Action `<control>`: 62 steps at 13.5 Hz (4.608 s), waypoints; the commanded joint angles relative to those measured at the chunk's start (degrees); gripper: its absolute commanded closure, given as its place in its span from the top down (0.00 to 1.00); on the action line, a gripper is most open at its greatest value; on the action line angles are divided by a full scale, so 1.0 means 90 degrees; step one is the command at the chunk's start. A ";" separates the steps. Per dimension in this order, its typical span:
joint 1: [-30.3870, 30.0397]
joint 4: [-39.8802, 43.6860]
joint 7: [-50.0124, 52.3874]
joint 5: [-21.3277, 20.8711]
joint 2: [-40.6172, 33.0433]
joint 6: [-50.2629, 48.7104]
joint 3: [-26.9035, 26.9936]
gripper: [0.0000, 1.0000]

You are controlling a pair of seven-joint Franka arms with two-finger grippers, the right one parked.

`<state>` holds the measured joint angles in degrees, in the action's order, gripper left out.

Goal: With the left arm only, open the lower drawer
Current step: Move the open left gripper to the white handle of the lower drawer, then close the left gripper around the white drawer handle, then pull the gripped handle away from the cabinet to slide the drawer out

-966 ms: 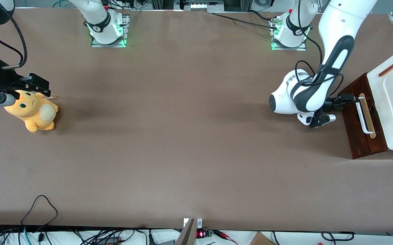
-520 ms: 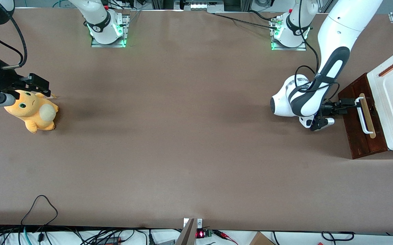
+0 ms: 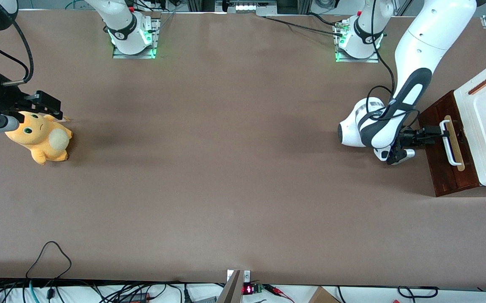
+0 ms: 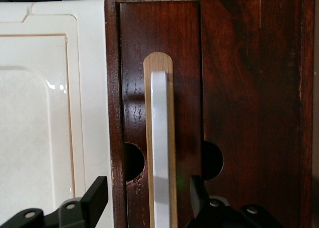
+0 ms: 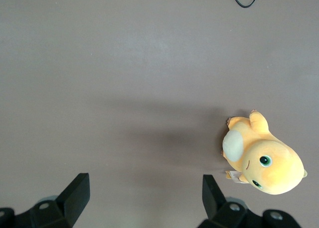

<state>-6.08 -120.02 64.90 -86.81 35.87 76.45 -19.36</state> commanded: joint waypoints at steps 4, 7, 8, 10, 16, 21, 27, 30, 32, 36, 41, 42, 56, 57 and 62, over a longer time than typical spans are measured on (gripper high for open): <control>-0.0164 0.0239 0.0084 -0.0277 0.0252 -0.0116 0.0012 0.61; -0.0174 0.0308 0.0084 -0.0296 0.0330 -0.0096 0.0071 0.51; -0.0183 0.0308 0.0094 -0.0345 0.0340 -0.0077 0.0090 0.51; -0.0212 0.0317 0.0084 -0.0442 0.0340 -0.0057 0.0130 0.50; -0.0252 0.0376 0.0074 -0.0462 0.0379 0.0070 0.0159 0.41; -0.0262 0.0376 0.0045 -0.0472 0.0380 0.0089 0.0159 0.35; -0.0301 0.0376 0.0035 -0.0472 0.0380 0.0109 0.0159 0.26; -0.0301 0.0376 0.0025 -0.0472 0.0380 0.0119 0.0169 0.13; -0.0301 0.0366 0.0016 -0.0472 0.0380 0.0119 0.0159 0.10; -0.0252 0.0376 0.0016 -0.0472 0.0360 0.0109 0.0120 0.05; 0.0002 0.0405 -0.0023 -0.0462 0.0360 0.0099 -0.0153 0.00; 0.0050 0.0405 -0.0014 -0.0462 0.0360 0.0090 -0.0279 0.00; 0.0236 0.0415 -0.0014 -0.0365 0.0350 0.0021 -0.1032 0.02; 0.0236 0.0415 -0.0014 -0.0365 0.0341 0.0021 -0.1042 0.03; 0.0236 0.0415 -0.0004 -0.0306 0.0360 -0.0047 -0.1071 0.36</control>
<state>-6.35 -118.48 65.71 -88.62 38.72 75.17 -27.17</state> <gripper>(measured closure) 0.819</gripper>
